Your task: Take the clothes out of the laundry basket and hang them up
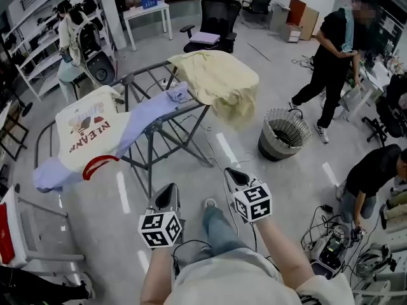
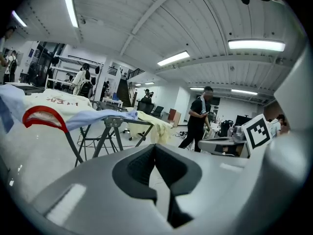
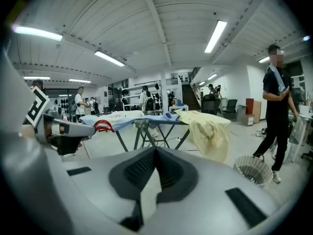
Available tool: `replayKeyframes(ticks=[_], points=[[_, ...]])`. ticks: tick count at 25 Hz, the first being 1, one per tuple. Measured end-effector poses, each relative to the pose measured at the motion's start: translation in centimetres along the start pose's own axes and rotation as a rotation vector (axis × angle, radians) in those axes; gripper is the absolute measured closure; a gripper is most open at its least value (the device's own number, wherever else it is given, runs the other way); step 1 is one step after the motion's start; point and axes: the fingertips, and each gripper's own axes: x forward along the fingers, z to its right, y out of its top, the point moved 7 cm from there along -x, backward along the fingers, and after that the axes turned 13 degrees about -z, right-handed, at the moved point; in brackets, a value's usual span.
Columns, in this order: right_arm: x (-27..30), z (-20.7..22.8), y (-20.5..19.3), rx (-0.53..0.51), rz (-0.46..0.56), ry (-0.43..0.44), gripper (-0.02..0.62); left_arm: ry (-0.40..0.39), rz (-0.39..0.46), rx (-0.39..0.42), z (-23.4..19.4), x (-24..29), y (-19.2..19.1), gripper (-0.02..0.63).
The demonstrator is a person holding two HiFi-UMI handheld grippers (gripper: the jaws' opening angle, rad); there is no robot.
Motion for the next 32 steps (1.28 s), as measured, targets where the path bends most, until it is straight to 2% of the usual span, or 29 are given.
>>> replayKeyframes(ticks=[3, 7, 15, 25, 32], points=[[-2.4, -1.0, -1.1, 0.030, 0.010, -0.004, 0.594, -0.005, 0.003, -0.020, 1.1, -1.5, -0.8, 0.594], [-4.5, -0.4, -0.5, 0.039, 0.055, -0.029, 0.594, -0.023, 0.017, 0.017, 2.7, -1.8, -0.1, 0.594], [-4.9, 0.9, 0.0, 0.040, 0.091, -0.044, 0.594, -0.045, 0.021, 0.029, 3.7, -0.6, 0.2, 0.594], [-5.9, -0.8, 0.4, -0.003, 0.130, -0.036, 0.594, -0.040, 0.026, 0.014, 3.7, -1.8, -0.1, 0.594], [-6.7, -0.8, 0.1, 0.017, 0.148, -0.040, 0.595, -0.045, 0.033, 0.019, 4.1, -2.2, -0.2, 0.594]])
